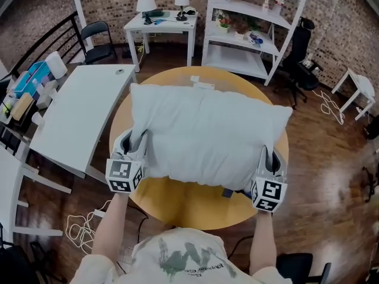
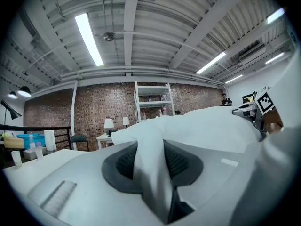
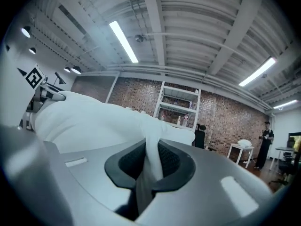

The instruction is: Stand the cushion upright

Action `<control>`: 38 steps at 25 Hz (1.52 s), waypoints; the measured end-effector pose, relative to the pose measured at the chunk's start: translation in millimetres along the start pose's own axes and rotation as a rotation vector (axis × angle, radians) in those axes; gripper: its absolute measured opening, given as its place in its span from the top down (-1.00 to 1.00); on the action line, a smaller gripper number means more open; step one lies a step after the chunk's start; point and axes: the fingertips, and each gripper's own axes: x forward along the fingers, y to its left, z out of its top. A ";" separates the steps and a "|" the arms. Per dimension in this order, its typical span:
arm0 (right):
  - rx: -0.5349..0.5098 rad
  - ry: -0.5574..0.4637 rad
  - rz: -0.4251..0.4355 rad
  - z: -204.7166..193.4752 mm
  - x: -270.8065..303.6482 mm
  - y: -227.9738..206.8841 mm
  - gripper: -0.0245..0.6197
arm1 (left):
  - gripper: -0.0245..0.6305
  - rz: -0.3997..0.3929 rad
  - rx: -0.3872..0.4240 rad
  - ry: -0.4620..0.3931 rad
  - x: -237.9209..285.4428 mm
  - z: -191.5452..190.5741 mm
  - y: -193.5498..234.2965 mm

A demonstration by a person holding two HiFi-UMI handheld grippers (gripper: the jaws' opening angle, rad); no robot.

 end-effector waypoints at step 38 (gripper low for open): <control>0.065 0.142 -0.051 -63.1 -14.1 27.3 0.43 | 0.09 -0.020 -0.074 0.056 -23.1 -69.2 -16.3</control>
